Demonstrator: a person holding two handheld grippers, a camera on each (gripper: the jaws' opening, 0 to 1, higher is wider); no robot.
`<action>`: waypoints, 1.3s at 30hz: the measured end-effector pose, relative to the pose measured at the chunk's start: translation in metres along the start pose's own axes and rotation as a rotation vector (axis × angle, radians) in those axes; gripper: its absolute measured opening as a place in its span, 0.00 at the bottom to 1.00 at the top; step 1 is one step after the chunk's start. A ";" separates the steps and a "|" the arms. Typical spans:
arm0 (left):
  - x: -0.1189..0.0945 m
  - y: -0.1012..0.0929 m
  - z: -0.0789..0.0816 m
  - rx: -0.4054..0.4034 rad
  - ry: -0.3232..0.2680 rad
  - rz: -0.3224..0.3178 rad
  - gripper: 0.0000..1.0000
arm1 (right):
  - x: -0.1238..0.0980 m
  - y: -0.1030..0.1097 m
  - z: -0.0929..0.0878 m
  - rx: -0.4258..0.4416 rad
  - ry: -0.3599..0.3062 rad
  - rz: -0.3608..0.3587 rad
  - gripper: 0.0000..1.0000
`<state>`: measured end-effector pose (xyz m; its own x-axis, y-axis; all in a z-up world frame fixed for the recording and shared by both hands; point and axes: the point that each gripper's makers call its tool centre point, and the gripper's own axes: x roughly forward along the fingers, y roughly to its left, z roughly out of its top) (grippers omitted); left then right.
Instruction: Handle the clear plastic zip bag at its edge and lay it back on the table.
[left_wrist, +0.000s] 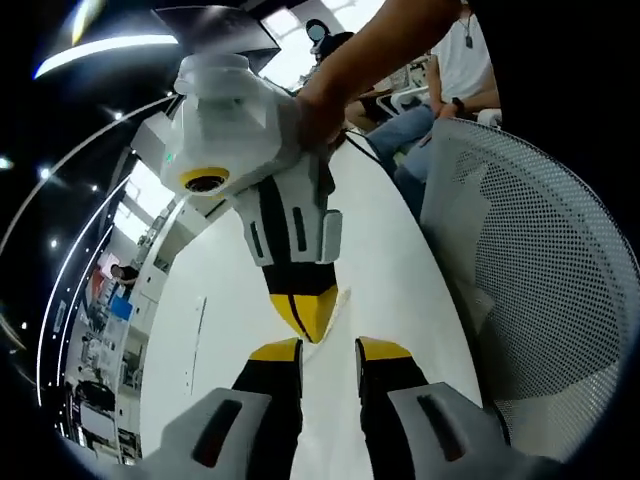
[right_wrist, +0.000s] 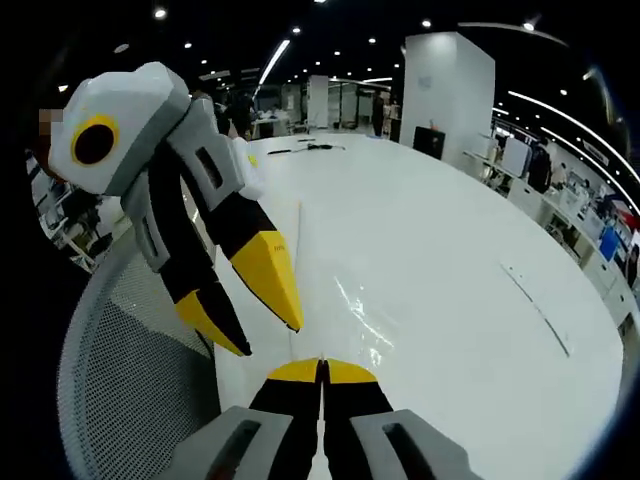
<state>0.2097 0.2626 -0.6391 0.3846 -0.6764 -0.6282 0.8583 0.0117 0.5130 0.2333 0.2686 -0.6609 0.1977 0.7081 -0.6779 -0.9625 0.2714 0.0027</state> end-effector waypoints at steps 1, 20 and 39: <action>0.001 0.000 -0.001 0.003 0.003 -0.001 0.17 | 0.000 0.000 0.001 0.002 -0.001 -0.001 0.00; 0.016 -0.005 -0.017 0.031 0.067 -0.017 0.01 | -0.008 0.000 0.009 0.055 -0.030 -0.005 0.00; 0.015 -0.002 -0.049 -0.012 0.127 0.020 0.00 | -0.034 -0.031 0.026 0.105 -0.124 -0.119 0.00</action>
<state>0.2304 0.2883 -0.6780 0.4410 -0.5771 -0.6874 0.8539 0.0340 0.5193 0.2616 0.2530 -0.6182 0.3367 0.7400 -0.5823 -0.9075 0.4199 0.0090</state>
